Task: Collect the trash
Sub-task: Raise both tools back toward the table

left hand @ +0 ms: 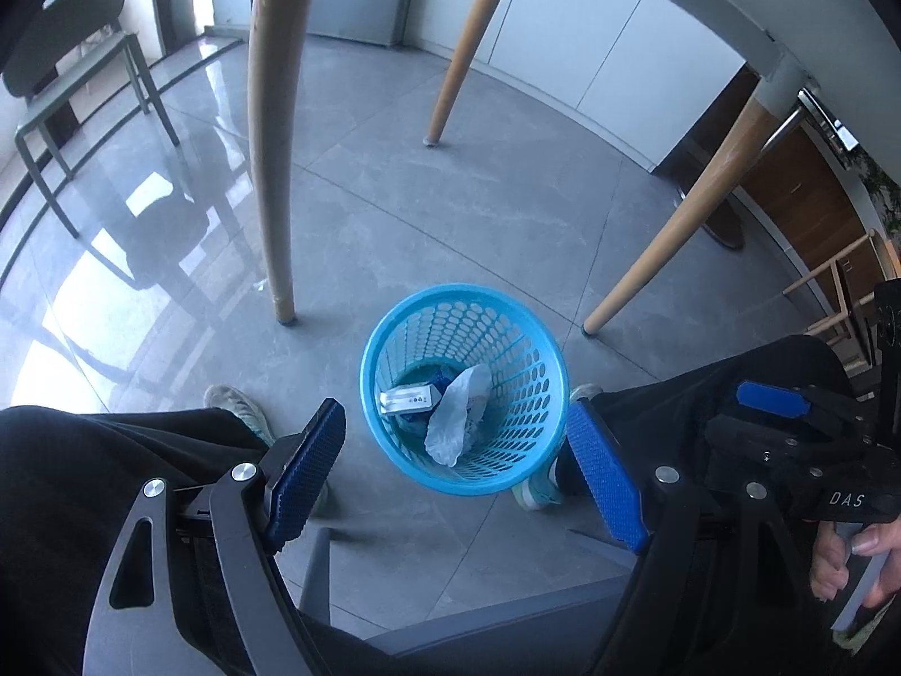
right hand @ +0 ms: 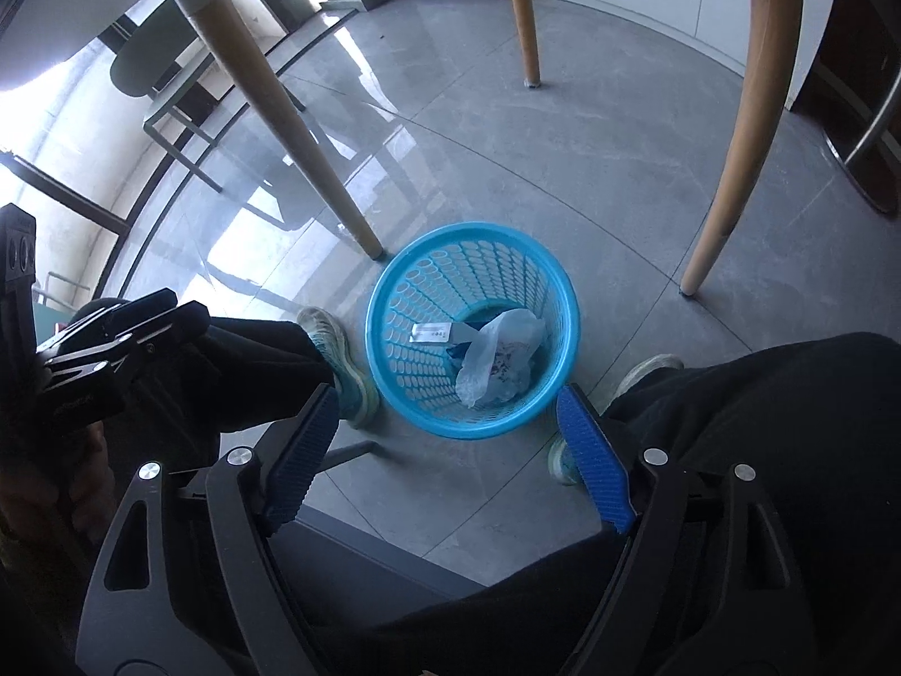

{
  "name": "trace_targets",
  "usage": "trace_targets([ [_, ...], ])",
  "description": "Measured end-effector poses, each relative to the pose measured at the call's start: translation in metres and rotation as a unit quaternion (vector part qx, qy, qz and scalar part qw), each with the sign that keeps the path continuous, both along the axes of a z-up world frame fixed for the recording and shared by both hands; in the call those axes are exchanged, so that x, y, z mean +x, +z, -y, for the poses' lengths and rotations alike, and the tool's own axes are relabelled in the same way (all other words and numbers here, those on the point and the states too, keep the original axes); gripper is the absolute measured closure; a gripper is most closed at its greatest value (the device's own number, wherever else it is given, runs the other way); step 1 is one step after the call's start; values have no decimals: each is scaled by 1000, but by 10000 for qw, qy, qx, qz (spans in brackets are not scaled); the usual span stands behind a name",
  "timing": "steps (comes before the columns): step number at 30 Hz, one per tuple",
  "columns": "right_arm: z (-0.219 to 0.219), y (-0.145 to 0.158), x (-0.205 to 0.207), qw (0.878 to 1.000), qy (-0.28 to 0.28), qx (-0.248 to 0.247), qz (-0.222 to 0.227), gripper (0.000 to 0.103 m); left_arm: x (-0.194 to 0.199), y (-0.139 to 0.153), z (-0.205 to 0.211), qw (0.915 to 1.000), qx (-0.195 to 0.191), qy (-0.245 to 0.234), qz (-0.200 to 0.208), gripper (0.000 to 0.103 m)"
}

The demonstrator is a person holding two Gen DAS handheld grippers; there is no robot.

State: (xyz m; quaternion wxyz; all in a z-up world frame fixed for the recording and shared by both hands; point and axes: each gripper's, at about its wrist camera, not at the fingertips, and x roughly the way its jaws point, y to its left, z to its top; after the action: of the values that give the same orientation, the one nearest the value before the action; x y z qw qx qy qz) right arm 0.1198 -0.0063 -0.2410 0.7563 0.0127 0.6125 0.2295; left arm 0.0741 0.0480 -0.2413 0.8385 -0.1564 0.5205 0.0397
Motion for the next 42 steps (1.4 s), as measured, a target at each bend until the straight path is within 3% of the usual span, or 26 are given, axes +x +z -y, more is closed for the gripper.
trace_targets([
  [8,13,50,-36,9977,386,26,557,26,-32,43,-2,9985,179,-72,508,24],
  [14,34,105,-58,9921,293,195,1206,22,-46,92,0,9938,358,-194,1032,24],
  [21,52,180,-54,9773,78,362,2086,20,-47,151,5,9807,871,-295,1726,24],
  [27,62,225,-39,9640,-120,438,2619,16,-33,189,12,9676,1285,-348,2146,24],
  [31,63,243,-20,9571,-264,404,2856,16,-16,209,17,9587,1561,-342,2352,23],
  [38,56,254,19,9514,-439,297,3034,16,22,225,23,9580,1536,-437,2381,23],
  [42,49,256,41,9504,-429,322,3063,16,43,228,25,9530,1758,-530,2411,23],
])
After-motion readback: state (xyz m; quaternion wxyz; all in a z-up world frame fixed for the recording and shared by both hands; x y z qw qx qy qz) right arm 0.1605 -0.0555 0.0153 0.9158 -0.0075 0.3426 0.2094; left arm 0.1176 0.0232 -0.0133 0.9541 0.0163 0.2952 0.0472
